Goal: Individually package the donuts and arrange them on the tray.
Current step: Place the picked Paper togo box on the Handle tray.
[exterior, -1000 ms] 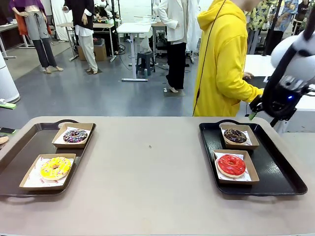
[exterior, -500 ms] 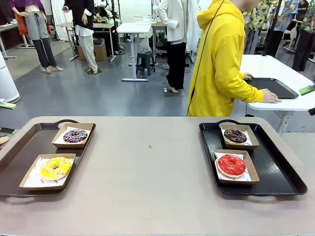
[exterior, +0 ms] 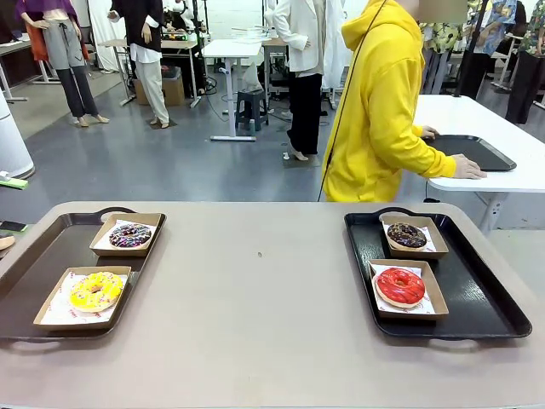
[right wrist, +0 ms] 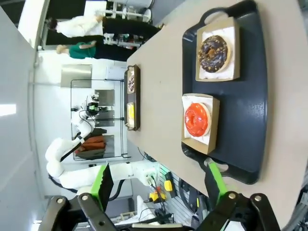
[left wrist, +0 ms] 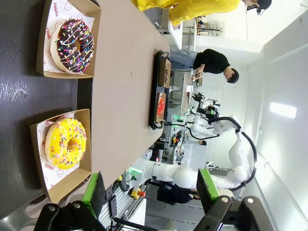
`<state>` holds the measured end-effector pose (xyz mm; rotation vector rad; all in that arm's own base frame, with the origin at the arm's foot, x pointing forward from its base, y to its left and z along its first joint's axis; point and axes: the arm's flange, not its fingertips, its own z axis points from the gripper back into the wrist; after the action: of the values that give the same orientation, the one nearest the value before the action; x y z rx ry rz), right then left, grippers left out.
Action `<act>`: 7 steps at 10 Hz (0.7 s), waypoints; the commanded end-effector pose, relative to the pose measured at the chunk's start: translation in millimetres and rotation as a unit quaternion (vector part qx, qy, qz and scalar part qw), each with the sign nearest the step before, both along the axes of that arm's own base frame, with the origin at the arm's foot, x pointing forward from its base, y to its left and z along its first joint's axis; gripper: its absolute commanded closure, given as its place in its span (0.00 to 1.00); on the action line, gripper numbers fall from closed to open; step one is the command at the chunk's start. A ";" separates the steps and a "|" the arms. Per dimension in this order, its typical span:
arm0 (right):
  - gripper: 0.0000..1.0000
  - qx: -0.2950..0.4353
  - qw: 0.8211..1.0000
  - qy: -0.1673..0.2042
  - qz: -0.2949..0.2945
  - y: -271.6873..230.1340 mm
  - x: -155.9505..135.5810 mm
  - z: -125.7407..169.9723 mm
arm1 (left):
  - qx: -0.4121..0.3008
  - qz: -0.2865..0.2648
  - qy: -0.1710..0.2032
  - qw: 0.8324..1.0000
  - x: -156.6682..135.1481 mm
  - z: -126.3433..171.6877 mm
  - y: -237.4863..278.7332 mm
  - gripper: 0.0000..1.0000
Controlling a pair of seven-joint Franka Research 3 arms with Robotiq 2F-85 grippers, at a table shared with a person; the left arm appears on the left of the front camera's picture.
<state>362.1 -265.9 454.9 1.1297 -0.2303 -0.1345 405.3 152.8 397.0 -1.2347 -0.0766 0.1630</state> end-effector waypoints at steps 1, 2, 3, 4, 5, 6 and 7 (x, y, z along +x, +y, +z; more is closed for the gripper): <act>0.00 0.018 1.000 -0.001 0.001 -13.0 19.2 -5.5 | -0.003 -0.003 -0.006 1.000 -2.0 0.7 -1.0 0.00; 0.00 0.018 1.000 0.008 -0.002 -16.1 25.7 -12.6 | -0.003 -0.003 -0.006 1.000 -2.0 0.7 -1.0 0.00; 0.00 0.020 1.000 0.006 -0.002 -17.1 30.9 -16.8 | -0.003 -0.003 -0.006 1.000 -2.0 0.7 -1.0 0.00; 0.00 0.011 1.000 0.015 -0.004 -11.1 15.8 -15.1 | -0.003 -0.003 -0.006 1.000 -2.0 0.7 -1.0 0.00; 0.00 0.011 1.000 0.015 -0.004 -11.1 15.8 -15.1 | -0.003 -0.003 -0.006 1.000 -2.0 0.7 -1.0 0.00; 0.00 0.011 1.000 0.015 -0.004 -11.1 15.8 -15.1 | -0.003 -0.003 -0.006 1.000 -2.0 0.7 -1.0 0.00; 0.00 0.011 1.000 0.015 -0.004 -11.1 15.8 -15.1 | -0.003 -0.003 -0.006 1.000 -2.0 0.7 -1.0 0.00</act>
<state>383.6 -281.4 439.2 1.1431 -0.2072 -0.1648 405.3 152.7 397.1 -1.2348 -0.0765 0.1629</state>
